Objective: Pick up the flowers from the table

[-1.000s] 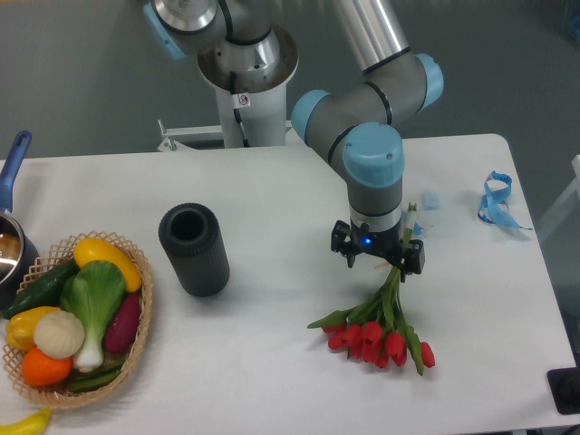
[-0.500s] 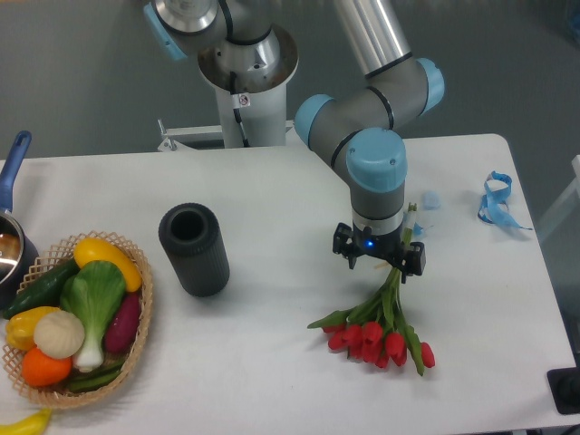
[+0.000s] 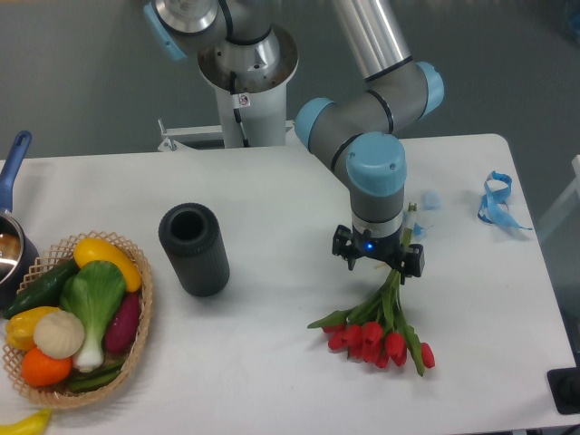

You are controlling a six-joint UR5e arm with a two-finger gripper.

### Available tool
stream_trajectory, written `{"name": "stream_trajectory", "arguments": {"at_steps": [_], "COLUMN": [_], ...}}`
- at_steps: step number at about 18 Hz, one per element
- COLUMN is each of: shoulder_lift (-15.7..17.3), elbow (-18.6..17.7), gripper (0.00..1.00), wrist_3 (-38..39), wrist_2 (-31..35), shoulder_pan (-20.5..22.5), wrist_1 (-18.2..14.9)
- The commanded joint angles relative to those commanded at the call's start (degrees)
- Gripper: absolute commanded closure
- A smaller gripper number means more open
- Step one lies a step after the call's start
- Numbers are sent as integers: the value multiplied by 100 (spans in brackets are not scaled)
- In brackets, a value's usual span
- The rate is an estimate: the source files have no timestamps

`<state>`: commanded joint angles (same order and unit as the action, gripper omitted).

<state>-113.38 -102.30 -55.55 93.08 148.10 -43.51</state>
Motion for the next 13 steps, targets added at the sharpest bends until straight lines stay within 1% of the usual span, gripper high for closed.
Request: {"name": "stream_trajectory", "arguments": {"at_steps": [8,9,11,13], "shoulder_lift": [-35,-105,-350,-500], "elbow": [-9,17,122,202], "gripper": [0,0,0,0], "wrist_3": [0,-17,-35,-35], "wrist_2": [9,0,9,9], "shoulder_pan": [0,0,0,0], "wrist_1": [0,0,35,61]}}
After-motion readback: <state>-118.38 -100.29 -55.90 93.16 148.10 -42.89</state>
